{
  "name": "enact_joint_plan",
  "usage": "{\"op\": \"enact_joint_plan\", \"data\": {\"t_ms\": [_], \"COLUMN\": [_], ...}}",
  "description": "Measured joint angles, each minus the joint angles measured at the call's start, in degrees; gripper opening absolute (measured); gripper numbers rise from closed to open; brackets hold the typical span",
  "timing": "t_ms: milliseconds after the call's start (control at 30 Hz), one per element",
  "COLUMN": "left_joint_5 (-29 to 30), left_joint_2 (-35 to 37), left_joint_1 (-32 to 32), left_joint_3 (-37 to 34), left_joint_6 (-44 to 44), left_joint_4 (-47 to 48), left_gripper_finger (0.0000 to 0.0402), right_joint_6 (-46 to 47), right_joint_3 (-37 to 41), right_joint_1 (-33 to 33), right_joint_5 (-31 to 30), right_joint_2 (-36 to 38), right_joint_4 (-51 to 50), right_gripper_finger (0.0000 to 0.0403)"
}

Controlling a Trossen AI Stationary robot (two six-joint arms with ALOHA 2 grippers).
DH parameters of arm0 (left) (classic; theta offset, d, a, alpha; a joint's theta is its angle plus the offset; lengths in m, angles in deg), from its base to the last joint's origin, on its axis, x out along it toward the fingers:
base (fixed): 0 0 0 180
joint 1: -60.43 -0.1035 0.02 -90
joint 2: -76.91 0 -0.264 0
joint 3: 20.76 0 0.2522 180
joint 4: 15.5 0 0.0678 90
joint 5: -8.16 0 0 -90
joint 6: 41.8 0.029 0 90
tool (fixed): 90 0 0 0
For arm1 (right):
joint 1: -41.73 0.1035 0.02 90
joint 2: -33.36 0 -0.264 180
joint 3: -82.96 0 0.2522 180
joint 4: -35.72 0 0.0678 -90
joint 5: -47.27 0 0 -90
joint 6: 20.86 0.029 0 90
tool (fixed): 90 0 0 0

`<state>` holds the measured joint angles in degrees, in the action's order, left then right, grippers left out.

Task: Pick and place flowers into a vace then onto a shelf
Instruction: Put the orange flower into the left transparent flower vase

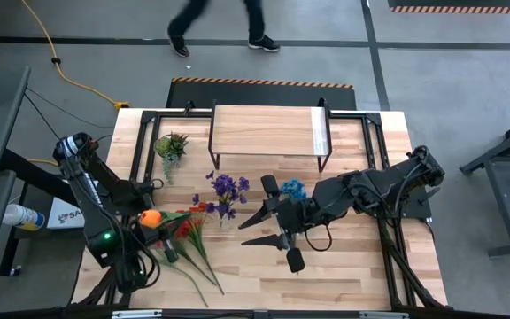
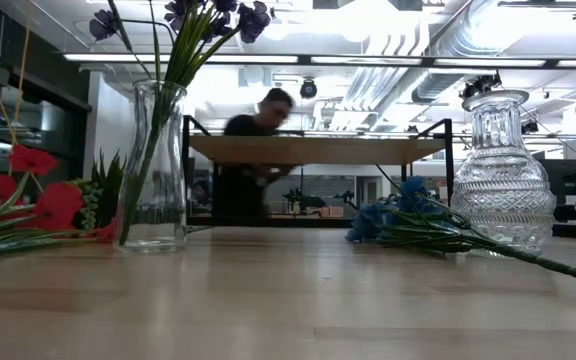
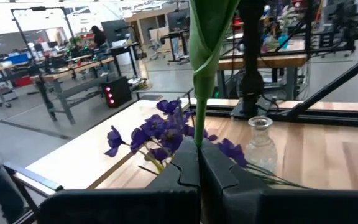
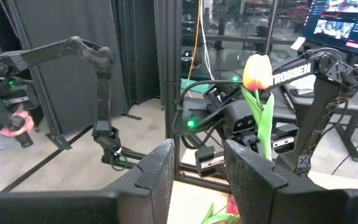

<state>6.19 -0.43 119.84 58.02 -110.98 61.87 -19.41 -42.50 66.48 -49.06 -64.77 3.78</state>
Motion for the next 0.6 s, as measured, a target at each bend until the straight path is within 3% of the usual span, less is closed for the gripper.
{"op": "enact_joint_plan", "data": {"t_ms": [300, 600], "left_joint_5": [-2.0, -3.2], "left_joint_2": [0.0, 0.0], "left_joint_1": [-2.5, -2.5], "left_joint_3": [0.0, 0.0], "left_joint_6": [-0.2, -1.8], "left_joint_4": [1.3, 1.2], "left_gripper_finger": [0.0025, 0.0025], "right_joint_6": [-0.3, -1.8], "right_joint_3": [0.0, 0.0], "right_joint_1": [0.0, 0.0], "right_joint_5": [-0.3, -4.9], "right_joint_2": [0.0, 0.0], "right_joint_4": [0.0, 0.0], "right_gripper_finger": [0.0134, 0.0134]}}
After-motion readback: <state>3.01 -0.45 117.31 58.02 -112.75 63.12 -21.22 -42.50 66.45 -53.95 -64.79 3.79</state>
